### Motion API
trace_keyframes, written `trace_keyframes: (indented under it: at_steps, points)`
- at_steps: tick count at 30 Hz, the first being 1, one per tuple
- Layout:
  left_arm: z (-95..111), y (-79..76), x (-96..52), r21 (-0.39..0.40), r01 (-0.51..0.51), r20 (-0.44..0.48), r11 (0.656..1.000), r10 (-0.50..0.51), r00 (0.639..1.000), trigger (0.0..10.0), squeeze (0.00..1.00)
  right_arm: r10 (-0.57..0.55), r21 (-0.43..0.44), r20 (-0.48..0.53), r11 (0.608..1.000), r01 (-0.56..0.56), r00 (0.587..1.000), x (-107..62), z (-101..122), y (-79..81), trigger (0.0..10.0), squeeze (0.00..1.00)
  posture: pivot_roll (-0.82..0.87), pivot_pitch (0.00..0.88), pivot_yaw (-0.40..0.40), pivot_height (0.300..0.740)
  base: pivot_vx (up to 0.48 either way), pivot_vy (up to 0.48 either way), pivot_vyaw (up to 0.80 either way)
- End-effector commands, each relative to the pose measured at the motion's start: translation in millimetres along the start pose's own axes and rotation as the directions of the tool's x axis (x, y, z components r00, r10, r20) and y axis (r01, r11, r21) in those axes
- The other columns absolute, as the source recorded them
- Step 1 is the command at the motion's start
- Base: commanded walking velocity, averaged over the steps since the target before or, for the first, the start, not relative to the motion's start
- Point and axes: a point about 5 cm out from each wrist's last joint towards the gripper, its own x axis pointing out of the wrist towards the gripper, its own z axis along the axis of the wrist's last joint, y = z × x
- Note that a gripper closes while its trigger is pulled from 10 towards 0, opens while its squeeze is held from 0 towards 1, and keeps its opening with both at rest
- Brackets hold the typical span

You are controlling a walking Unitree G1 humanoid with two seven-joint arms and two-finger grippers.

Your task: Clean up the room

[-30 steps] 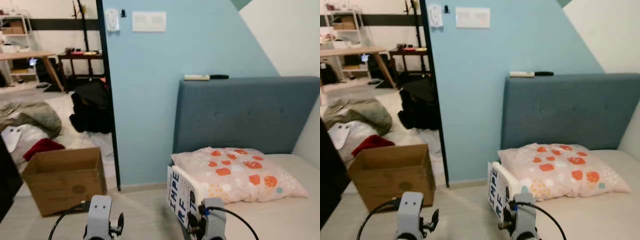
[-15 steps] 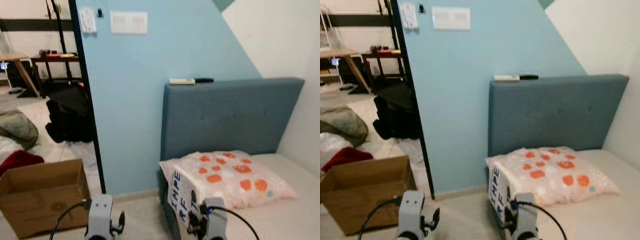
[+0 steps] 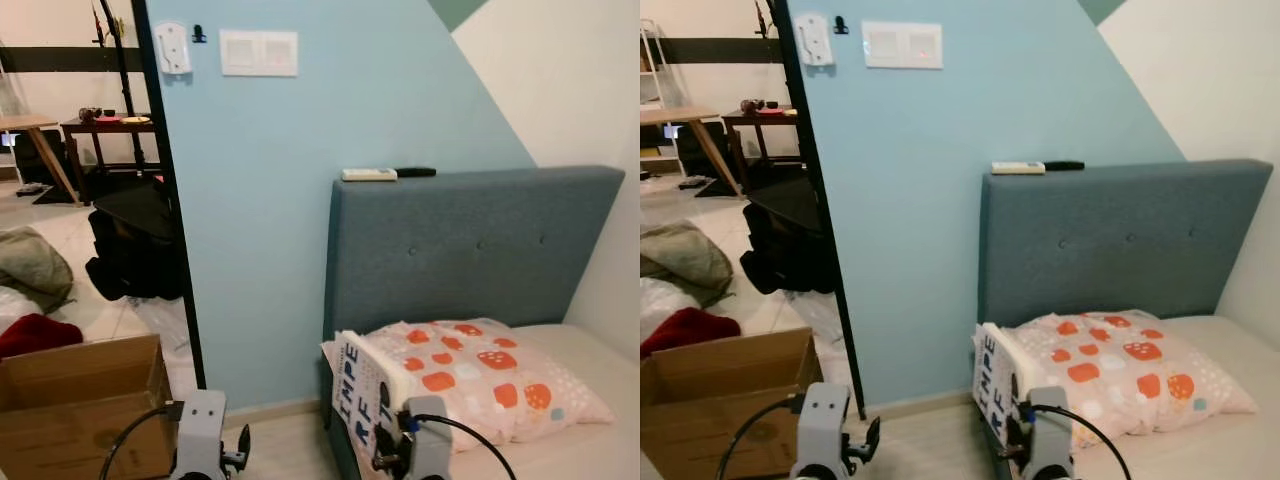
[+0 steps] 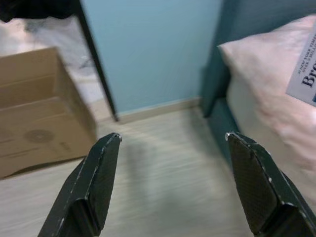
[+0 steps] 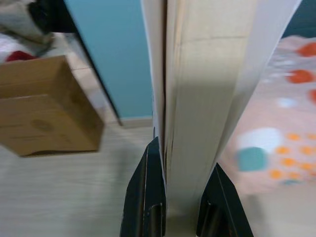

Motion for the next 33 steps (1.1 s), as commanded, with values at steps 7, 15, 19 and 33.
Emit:
trace_keyframes:
  at_steps: [7, 15, 19, 33]
  points:
    - [-4.1, 0.2, -2.0, 0.004, -0.003, -0.016, 1.000, 0.003, 1.000, 10.0, 0.00, -0.005, -0.007, 0.021, 1.000, 0.005, 1.000, -0.4, 4.3, -4.1, 10.0, 0.00, 0.03, 0.081, -0.030, 0.740, 0.287, 0.000, 0.00]
    - [-4.6, -2.6, -2.9, 0.004, 0.018, -0.014, 1.000, -0.018, 1.000, 10.0, 0.00, -0.007, -0.010, 0.019, 1.000, 0.007, 1.000, -0.7, 4.4, -5.0, 10.0, 0.00, 0.03, 0.083, -0.032, 0.740, 0.170, 0.000, 0.00]
    - [-5.3, -2.8, -3.9, 0.016, 0.013, -0.009, 1.000, -0.013, 1.000, 10.0, 0.00, -0.010, -0.010, 0.018, 1.000, 0.010, 1.000, -1.0, 4.2, -5.3, 10.0, 0.00, 0.03, 0.084, -0.033, 0.740, 0.000, 0.000, 0.00]
    - [-6.1, -1.8, -2.8, 0.035, 0.010, -0.008, 0.999, -0.010, 1.000, 10.0, 0.00, -0.013, -0.005, 0.020, 1.000, 0.013, 1.000, -0.3, 4.5, -6.2, 10.0, 0.00, 0.03, 0.084, -0.033, 0.740, 0.000, 0.000, -0.07]
